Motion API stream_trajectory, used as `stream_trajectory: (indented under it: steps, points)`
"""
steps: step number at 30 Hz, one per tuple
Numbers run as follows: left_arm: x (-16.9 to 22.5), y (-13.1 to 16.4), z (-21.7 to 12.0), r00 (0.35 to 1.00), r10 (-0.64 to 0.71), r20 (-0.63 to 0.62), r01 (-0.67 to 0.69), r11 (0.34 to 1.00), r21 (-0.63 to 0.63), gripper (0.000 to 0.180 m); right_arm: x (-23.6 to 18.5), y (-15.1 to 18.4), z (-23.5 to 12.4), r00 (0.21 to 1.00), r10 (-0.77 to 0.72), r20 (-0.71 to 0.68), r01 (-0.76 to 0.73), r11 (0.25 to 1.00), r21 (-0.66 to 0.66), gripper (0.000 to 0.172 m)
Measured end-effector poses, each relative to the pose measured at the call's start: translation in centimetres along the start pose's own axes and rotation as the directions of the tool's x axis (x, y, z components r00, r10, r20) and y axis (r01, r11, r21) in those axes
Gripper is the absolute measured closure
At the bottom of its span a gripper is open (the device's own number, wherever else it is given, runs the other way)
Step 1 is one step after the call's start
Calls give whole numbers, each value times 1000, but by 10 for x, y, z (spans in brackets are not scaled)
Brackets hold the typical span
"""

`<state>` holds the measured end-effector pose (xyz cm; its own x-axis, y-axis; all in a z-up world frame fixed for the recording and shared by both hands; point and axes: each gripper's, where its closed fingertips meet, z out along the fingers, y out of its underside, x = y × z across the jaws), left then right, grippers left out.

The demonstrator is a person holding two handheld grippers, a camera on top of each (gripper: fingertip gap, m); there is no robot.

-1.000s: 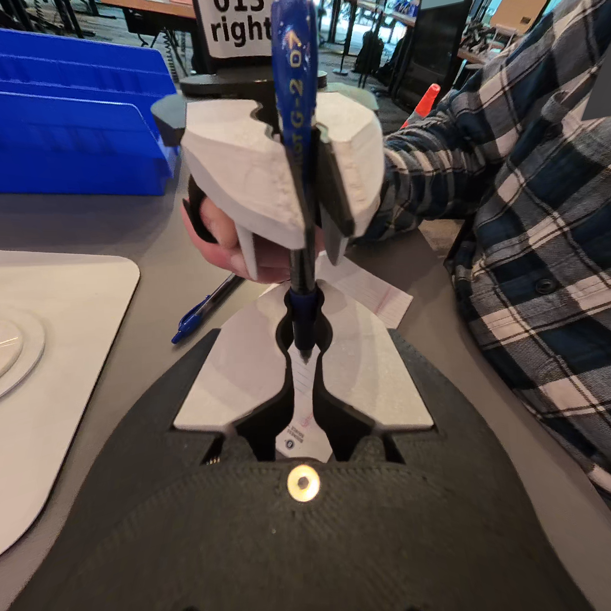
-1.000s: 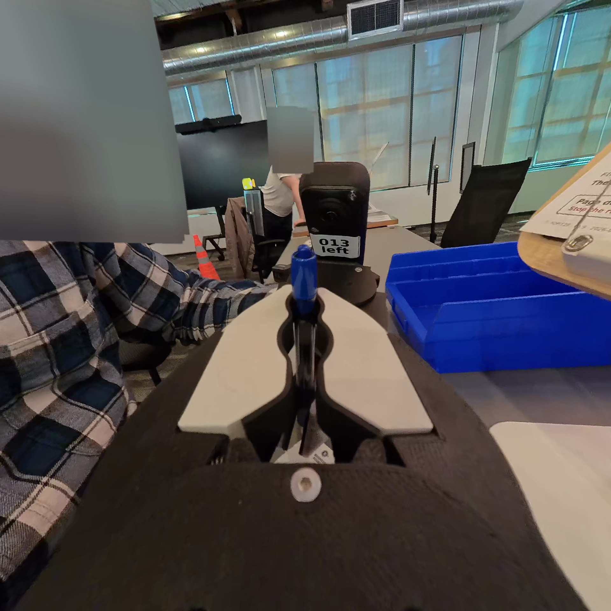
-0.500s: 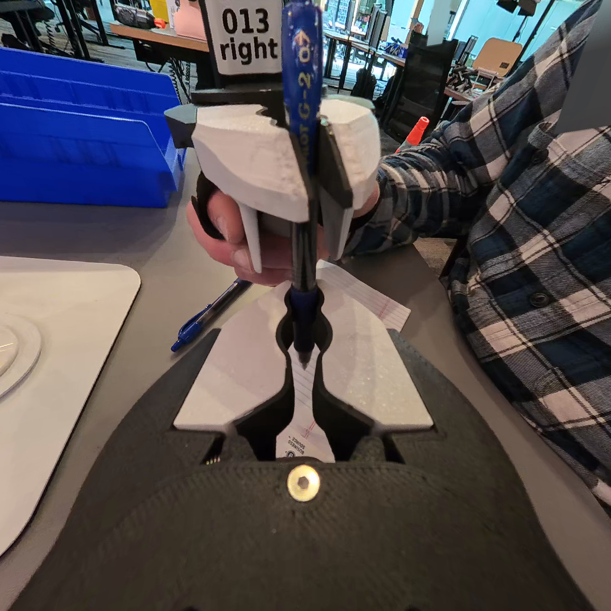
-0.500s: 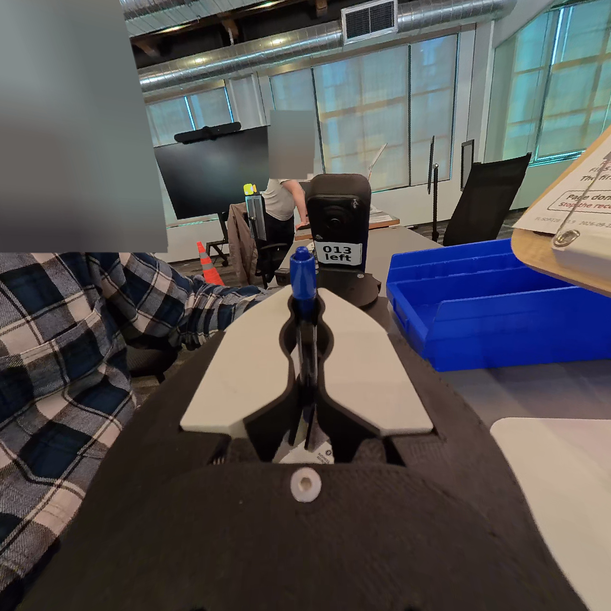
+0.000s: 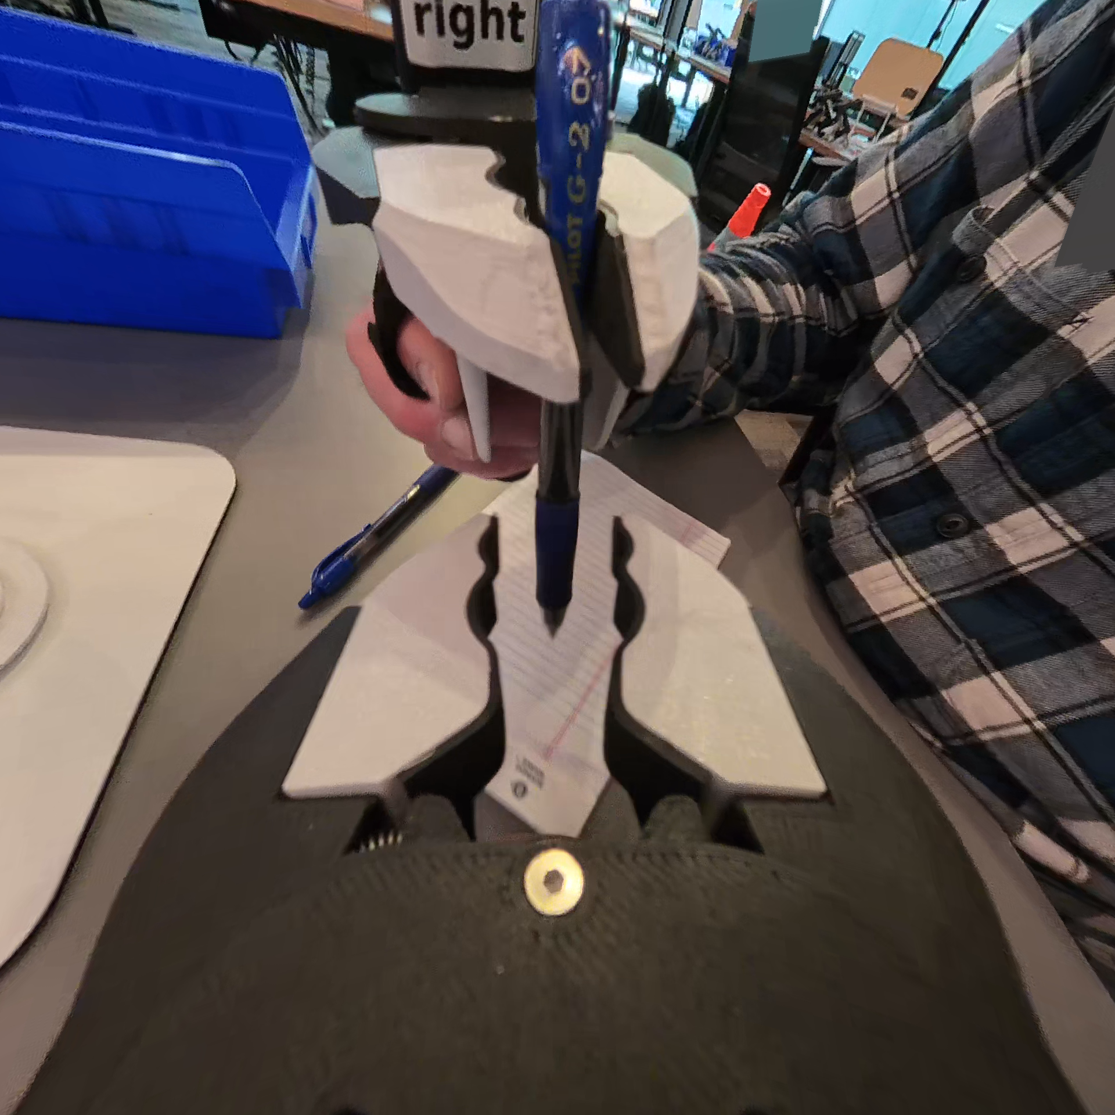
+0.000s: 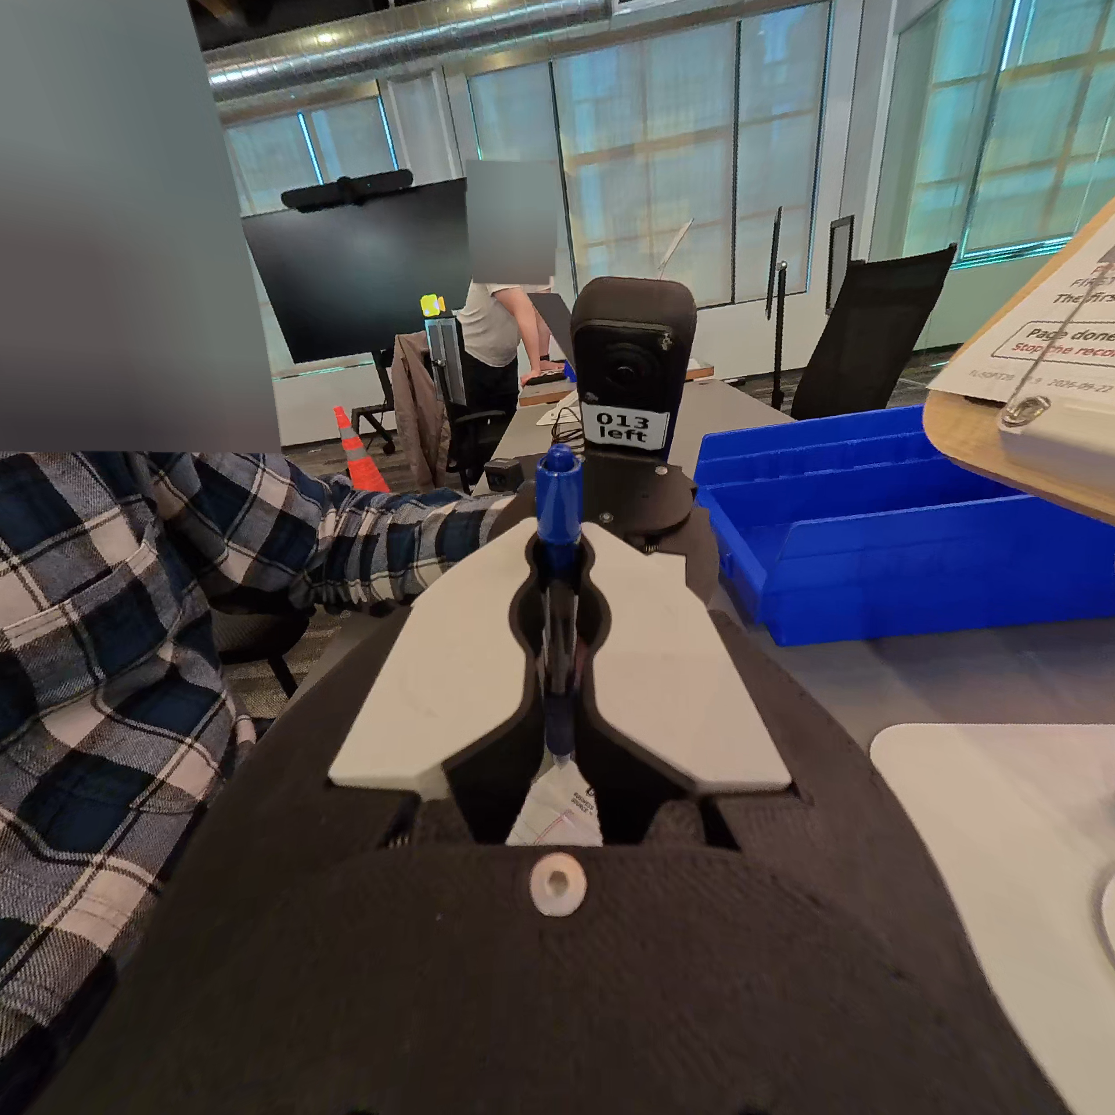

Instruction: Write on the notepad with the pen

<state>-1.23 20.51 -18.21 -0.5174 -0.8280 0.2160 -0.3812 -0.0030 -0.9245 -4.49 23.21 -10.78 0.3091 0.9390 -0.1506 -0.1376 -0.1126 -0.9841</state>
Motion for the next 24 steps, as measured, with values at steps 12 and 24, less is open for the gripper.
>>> stream_trajectory:
  steps: [12, 24]
  points:
    - [-7, 32, -29, 1000, -3, 22, 7, 983, -184, 164, 4, 15, -8, 998, -4, -64, 4, 1000, 9, 165]
    - [-50, 82, -5, 969, 93, 228, 15, 902, -432, 179, -9, 36, 3, 1000, -2, 15, 3, 998, -60, 165]
